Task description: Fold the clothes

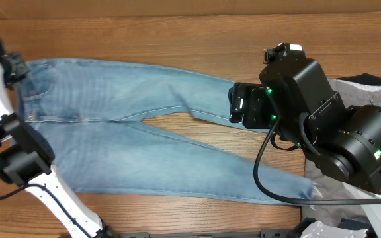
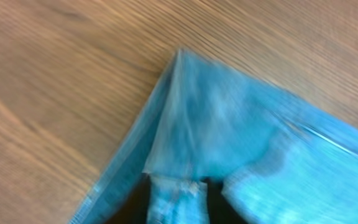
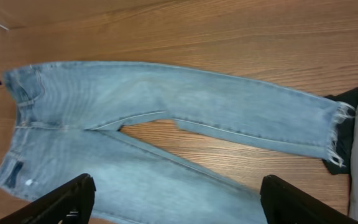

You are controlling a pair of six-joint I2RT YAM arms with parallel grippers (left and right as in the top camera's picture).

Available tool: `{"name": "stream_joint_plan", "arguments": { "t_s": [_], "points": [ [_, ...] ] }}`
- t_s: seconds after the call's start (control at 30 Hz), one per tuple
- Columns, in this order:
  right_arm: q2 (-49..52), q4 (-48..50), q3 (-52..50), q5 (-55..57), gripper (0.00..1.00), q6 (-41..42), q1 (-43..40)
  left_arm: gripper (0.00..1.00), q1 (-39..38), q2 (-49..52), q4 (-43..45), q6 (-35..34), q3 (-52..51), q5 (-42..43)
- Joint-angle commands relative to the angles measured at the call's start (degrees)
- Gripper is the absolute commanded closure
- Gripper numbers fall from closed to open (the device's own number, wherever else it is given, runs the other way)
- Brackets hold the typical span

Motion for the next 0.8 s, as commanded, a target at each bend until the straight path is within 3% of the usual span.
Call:
{"name": "stream_joint_plan", "arguments": {
  "t_s": [0.0,0.13,0.37,0.53,0.77],
  "points": [
    [0.8,0.0,0.3,1.9,0.1,0.3,-0.2,0.58,-0.1,-4.5,-0.3,-1.1,1.7,4.8],
    [2.9,-1.7,0.3,2.1,0.08,4.3,-2.6,0.46,-0.1,-9.2,-0.1,-0.2,1.7,5.7],
    [9.9,-7.6,0.2,0.7,0.09,7.6,-16.6,0.42,-0.7,-18.2,-3.6,1.1,1.7,10.9],
    [18.6,-7.2,-0.1,-6.2,0.1,0.3,-26.5,0.44,-1.3,-23.8,-9.9,2.0,1.7,12.4],
    [33.4,-1.3,-0.1,-6.6,0.13,-9.5,-34.6,0.44,-1.4,-29.2,-17.0,2.4,1.7,14.8]
  ]
}}
